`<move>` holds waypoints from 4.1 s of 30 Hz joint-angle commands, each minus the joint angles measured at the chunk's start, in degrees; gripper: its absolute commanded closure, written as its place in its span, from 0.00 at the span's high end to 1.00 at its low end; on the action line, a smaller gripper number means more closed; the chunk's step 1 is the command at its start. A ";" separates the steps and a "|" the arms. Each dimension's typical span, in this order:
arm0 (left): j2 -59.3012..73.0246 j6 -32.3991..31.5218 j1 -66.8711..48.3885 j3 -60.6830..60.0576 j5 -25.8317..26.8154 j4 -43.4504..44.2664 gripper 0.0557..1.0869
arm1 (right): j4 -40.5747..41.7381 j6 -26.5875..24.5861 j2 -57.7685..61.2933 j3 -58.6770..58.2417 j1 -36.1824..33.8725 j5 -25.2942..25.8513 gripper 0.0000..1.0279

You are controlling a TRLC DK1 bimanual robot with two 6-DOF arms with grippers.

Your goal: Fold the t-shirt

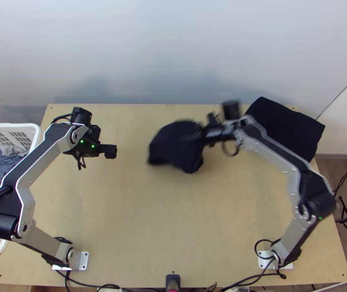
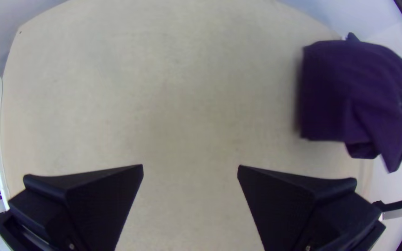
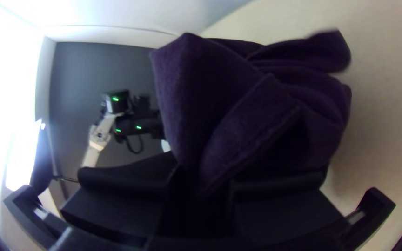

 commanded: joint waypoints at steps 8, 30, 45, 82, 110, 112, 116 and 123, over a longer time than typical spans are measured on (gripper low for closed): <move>0.10 0.06 1.23 -0.55 0.02 0.58 0.96 | -0.87 11.15 -1.56 16.64 -27.21 -20.45 0.03; 0.36 0.15 1.76 0.85 0.02 0.49 0.96 | -0.26 9.83 12.77 21.56 -44.17 -21.94 0.03; 1.33 -0.03 1.84 3.31 0.02 0.32 0.96 | -0.78 8.95 13.91 20.50 -48.65 -22.12 0.03; 1.24 -0.29 2.02 2.00 0.02 -0.21 0.96 | -2.80 0.60 14.00 12.15 -51.20 -15.44 0.03; 1.24 -0.20 2.11 2.00 0.02 -0.91 0.96 | -19.24 -29.02 -2.26 12.50 -53.84 29.91 0.97; 1.06 -0.20 2.28 2.17 0.02 -0.91 0.96 | -14.67 -29.19 -6.48 9.87 -53.66 36.33 0.97; 0.98 -0.20 2.28 2.17 0.10 -0.91 0.96 | -11.07 -29.46 -12.98 8.64 -52.78 41.86 0.97; 1.06 -0.47 1.93 2.44 0.10 -0.82 0.96 | -35.59 -28.49 -14.04 12.77 -40.74 27.80 0.97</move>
